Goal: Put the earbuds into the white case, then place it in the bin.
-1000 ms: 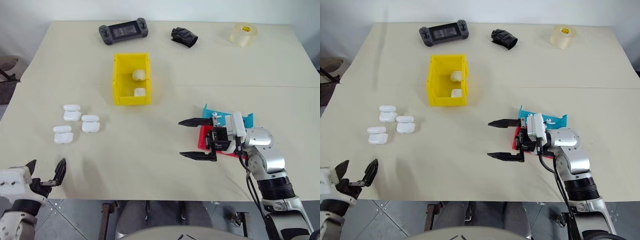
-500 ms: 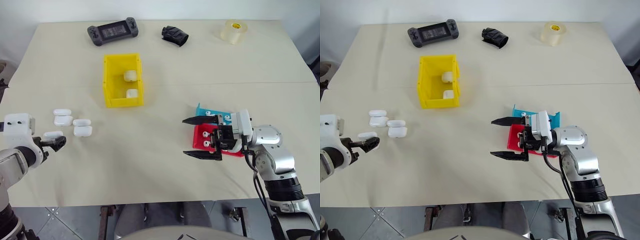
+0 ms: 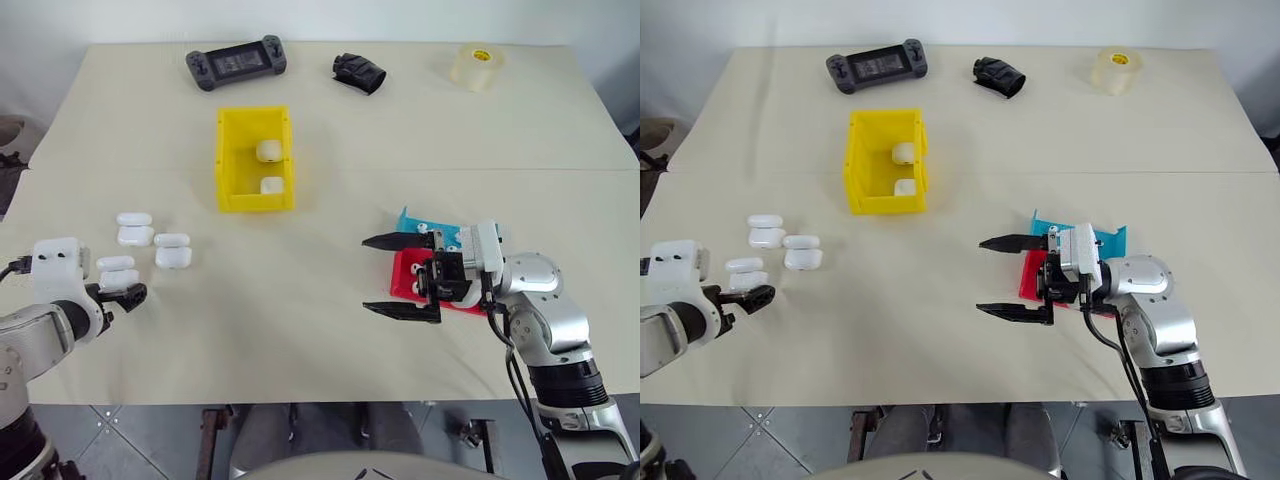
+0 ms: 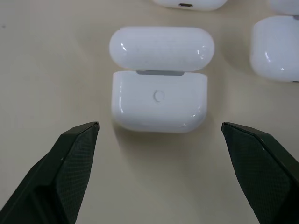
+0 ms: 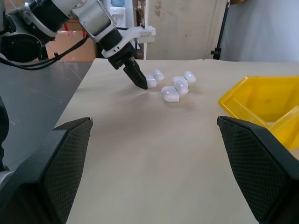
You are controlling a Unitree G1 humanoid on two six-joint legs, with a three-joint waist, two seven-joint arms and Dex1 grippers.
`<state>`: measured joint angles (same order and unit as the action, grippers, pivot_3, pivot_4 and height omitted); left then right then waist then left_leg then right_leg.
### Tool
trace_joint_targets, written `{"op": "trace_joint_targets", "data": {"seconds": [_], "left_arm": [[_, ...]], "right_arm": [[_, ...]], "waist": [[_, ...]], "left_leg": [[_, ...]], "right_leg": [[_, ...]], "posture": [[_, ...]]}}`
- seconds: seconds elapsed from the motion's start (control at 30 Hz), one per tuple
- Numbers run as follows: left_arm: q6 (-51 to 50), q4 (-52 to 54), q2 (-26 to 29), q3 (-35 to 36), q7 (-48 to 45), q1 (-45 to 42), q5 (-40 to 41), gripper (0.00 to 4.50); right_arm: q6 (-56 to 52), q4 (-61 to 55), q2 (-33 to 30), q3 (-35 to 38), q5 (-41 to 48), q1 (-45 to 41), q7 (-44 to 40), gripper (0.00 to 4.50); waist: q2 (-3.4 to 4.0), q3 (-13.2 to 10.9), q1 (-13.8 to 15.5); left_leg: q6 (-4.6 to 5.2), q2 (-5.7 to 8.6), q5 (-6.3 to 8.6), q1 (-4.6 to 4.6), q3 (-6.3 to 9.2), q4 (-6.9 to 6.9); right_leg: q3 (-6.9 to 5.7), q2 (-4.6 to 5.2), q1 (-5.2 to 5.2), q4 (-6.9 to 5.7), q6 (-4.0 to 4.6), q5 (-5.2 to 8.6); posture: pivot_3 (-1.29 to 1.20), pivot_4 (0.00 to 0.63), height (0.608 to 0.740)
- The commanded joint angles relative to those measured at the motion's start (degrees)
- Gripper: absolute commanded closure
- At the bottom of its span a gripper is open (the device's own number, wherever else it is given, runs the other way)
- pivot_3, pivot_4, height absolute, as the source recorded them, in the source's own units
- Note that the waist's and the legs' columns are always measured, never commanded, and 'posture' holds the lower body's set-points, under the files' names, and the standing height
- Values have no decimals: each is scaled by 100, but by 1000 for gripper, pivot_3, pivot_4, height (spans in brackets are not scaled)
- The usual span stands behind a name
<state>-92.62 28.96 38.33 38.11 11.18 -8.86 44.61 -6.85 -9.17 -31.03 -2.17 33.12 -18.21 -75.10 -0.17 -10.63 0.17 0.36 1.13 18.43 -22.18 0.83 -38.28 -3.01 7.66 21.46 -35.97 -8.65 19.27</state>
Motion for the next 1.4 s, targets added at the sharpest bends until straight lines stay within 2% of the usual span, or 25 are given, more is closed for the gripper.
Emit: {"op": "trace_joint_targets", "data": {"seconds": [0.03, 0.27, 0.37, 0.47, 0.5, 0.7, 0.77, 0.83, 0.93, 1.03, 1.13, 1.27, 1.4], "left_arm": [[12, -229, 88, -118, 75, -270, -165, 34], [12, -611, 42, -243, 38, -415, -370, 34], [12, -594, 140, -353, -44, -335, -449, 611], [12, -615, 222, -382, -149, -257, -493, 1533], [12, -615, 242, -378, -188, -231, -499, 1663], [265, -336, 588, -353, -730, 248, -633, 1663], [1245, -109, 769, -165, -1522, 874, -670, 1663], [1730, -23, 908, 48, -2132, 1386, -628, 1663], [3218, 76, 841, 412, -3445, 2068, -659, 1663], [4030, -61, 1006, 269, -4078, 2713, -1086, 1663], [4871, -46, 867, 114, -4562, 2798, -1189, 1663], [6482, 61, 350, -202, -5935, 2579, -832, 1663], [7135, -246, 6, -638, -6484, 2119, -676, 1663]], "right_arm": [[-22, -228, -15, 40, 126, -66, -21, 0], [22, -231, 22, 81, 90, -57, 40, 0], [47, -232, 35, 80, 77, -41, 64, 0], [84, -228, 67, 75, 59, -20, 111, 0], [94, -224, 74, 75, 54, -19, 125, 0], [149, -181, 80, 72, 40, -19, 165, 0], [169, -148, 77, 81, 22, -24, 179, 0], [174, -121, 73, 97, 15, -37, 191, 0], [177, -62, 63, 118, 7, -67, 183, 0], [192, -4, 57, 125, -2, -91, 166, 0], [189, 25, 36, 137, 0, -111, 145, 0], [177, 24, -30, 182, -4, -120, 132, 0], [142, 9, -177, 299, 4, -114, 152, 0]], "waist": [[0, 0, -7], [0, 0, -39], [0, 0, -32], [0, 1, -40], [0, 0, -44], [0, 1, -69], [1, 1, -110], [1, 0, -144], [0, 0, -143], [1, 0, -105], [4, -1, -54], [4, -1, -15], [4, -2, -24]], "left_leg": [[0, 1, 0, 0, -1, 0], [0, -2, 0, 1, -4, 5], [0, -3, 0, 1, -4, 5], [0, -3, 0, 2, -5, 5], [0, -4, 0, 3, -6, 6], [0, -7, 0, 5, -12, 10], [-1, -10, 0, 5, -14, 12], [-2, -11, 1, 5, -16, 20], [-3, -14, 1, 3, -15, 18], [-6, -14, 3, 2, -17, 17], [-5, -13, 3, 2, -22, 18], [-4, -10, 4, 2, -23, 16], [-4, -12, 4, 2, -23, 13]], "right_leg": [[1, 0, 0, 0, 0, 0], [0, -5, 3, 1, 0, 0], [0, -5, 3, 1, 0, 0], [1, -5, 2, 0, 0, 0], [1, -6, 3, 1, 0, 0], [4, -7, 4, 1, 0, 0], [5, -7, 5, 3, 1, 1], [6, -5, 6, 8, 4, 2], [2, -3, 5, 15, 8, 4], [1, 1, 1, 40, 9, 5], [5, 3, 1, 41, 9, 5], [3, 12, 1, 42, 9, 5], [-2, 8, 0, 38, 9, 4]], "posture": [[0, 150, 740], [0, 150, 740], [0, 150, 740], [0, 150, 740], [0, 150, 740], [0, 150, 740], [0, 150, 740], [0, 150, 740], [0, 150, 740], [0, 150, 740], [0, 150, 740], [0, 150, 740], [0, 150, 740]]}}
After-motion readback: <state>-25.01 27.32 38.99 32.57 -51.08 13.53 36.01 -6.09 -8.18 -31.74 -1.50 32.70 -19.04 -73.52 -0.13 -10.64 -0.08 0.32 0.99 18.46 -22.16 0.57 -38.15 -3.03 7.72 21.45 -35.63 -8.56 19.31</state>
